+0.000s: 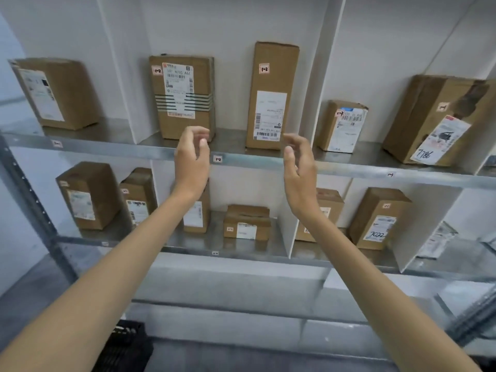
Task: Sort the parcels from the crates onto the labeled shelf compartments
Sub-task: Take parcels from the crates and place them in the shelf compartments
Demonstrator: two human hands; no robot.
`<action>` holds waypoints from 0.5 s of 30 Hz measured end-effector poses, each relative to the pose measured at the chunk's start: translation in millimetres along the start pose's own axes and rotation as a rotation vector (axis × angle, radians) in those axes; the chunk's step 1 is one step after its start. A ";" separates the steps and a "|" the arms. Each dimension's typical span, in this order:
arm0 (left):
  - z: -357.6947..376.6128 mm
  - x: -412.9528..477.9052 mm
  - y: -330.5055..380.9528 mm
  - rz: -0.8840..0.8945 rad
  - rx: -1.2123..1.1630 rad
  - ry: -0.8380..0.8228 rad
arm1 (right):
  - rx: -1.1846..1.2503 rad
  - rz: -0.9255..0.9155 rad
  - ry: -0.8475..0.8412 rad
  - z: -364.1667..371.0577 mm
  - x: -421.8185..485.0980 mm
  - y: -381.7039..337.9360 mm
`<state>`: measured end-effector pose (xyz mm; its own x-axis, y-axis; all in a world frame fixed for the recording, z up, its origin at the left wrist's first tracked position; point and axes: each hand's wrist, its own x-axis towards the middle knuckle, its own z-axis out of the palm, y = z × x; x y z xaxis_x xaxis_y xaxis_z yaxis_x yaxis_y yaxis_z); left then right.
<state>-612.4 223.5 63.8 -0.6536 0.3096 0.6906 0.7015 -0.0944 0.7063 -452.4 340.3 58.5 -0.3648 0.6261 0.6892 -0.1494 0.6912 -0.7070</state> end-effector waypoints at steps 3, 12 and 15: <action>-20.9 -45.0 10.6 -0.071 0.025 0.012 | 0.015 0.071 -0.060 -13.1 -35.3 -5.4; -125.5 -139.7 28.6 -0.173 0.180 0.112 | 0.115 0.136 -0.296 2.1 -124.1 -50.8; -181.7 -162.7 32.0 -0.192 0.239 0.170 | 0.155 0.143 -0.390 32.1 -150.3 -75.3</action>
<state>-535.1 -1.8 2.3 -0.8038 0.1366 0.5790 0.5949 0.1803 0.7833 -415.8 182.6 3.1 -0.7068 0.5080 0.4922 -0.1972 0.5267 -0.8268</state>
